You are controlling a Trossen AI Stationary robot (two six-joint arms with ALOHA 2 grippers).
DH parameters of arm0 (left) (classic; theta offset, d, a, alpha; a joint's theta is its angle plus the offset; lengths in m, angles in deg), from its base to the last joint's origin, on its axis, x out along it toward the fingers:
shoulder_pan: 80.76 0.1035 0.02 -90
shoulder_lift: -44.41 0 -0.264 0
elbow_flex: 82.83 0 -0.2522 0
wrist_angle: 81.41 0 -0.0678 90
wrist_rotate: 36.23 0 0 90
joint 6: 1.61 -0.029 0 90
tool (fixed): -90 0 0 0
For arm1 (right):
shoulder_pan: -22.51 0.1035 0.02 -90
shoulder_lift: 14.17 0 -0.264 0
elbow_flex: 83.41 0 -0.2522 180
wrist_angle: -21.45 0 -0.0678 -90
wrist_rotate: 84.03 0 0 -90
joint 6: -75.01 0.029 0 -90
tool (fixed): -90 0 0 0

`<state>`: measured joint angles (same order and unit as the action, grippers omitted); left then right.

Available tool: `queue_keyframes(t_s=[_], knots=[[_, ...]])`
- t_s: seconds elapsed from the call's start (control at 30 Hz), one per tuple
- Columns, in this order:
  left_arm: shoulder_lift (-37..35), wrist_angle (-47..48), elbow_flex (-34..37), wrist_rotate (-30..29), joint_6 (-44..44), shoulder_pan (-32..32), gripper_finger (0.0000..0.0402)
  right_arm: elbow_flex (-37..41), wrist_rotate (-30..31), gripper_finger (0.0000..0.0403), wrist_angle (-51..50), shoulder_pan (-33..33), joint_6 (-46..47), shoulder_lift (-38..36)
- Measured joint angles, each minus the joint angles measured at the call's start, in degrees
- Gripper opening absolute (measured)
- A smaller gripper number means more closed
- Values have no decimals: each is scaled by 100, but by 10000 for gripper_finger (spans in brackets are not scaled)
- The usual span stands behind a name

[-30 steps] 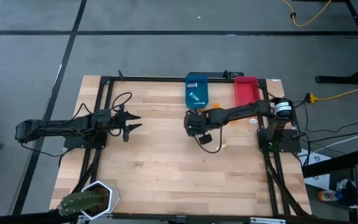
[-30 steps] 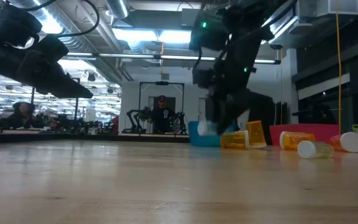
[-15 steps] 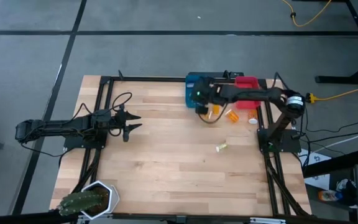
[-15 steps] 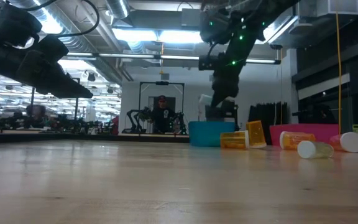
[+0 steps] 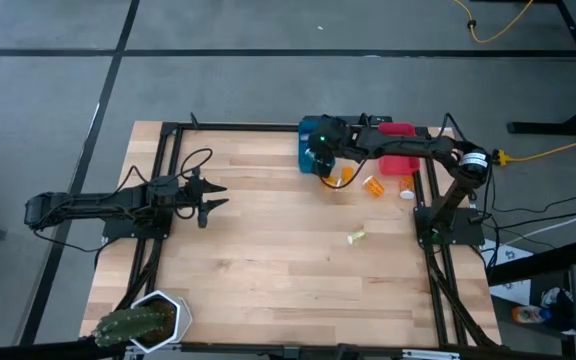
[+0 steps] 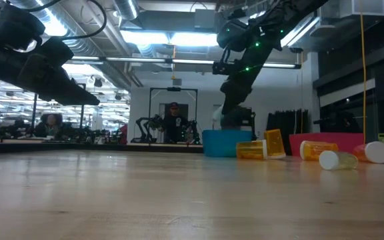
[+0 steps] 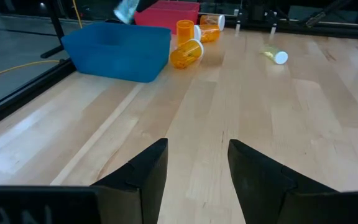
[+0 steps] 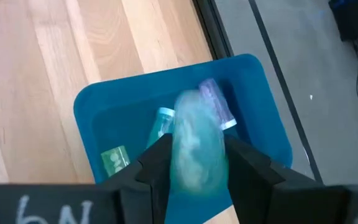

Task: Pick and place medicine bottles into bin by pill shape (circle, oval)
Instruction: Put the small blue pill bottle into the blue bin, then put the small yellow pill bottle into the blue bin

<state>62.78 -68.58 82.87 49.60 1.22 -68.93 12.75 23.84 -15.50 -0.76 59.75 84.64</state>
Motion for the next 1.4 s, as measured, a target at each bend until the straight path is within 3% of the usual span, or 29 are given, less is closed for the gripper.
queue_keyframes(t_s=[0.4,0.67,0.83,1.03,1.23,1.4], knots=[[0,0,0,1,0,-2,163,0,2,141,-22,2,8,0],[0,0,0,1,0,-1,163,-3,109,208,-126,36,305,0],[0,0,0,1,0,-1,163,-228,315,224,-902,171,752,0],[-1,0,0,1,0,1,163,-714,284,213,-2419,502,1116,-227],[0,0,0,1,0,-2,163,-734,-841,196,-3980,962,1903,-959],[-1,0,0,1,0,1,163,-734,-1042,192,-4399,1529,2437,-1501]])
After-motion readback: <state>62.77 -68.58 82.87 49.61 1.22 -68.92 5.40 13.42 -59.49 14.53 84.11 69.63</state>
